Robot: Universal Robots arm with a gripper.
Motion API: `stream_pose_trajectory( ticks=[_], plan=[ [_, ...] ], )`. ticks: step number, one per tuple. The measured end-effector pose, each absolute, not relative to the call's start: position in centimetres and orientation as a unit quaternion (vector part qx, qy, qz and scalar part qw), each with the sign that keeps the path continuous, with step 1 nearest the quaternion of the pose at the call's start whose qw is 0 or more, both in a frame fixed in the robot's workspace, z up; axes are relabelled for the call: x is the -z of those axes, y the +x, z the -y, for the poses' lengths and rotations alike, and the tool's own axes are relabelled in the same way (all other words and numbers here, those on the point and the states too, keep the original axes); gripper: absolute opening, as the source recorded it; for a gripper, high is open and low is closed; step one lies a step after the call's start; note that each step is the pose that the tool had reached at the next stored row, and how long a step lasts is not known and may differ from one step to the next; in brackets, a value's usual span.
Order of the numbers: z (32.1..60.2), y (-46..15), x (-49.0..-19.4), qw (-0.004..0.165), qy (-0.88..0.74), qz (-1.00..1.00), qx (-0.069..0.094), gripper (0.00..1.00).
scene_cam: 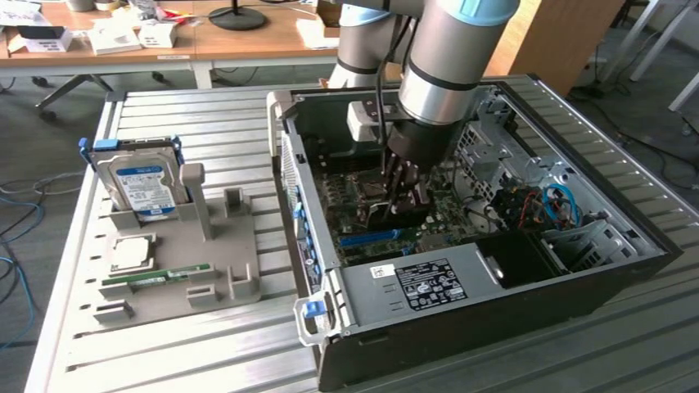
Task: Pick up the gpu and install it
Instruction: 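Insert the gpu into the slot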
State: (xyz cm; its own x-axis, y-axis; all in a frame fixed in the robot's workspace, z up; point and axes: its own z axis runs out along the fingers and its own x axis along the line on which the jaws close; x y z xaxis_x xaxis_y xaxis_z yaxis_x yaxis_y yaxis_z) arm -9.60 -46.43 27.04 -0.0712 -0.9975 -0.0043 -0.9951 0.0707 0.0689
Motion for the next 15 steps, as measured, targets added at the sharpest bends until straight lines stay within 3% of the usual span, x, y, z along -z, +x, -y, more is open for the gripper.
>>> stream_pose_trajectory(
  ticks=[15],
  plan=[
    [46.36,-10.06,-26.97,0.022,0.681,0.731,0.027,0.26]
  ],
)
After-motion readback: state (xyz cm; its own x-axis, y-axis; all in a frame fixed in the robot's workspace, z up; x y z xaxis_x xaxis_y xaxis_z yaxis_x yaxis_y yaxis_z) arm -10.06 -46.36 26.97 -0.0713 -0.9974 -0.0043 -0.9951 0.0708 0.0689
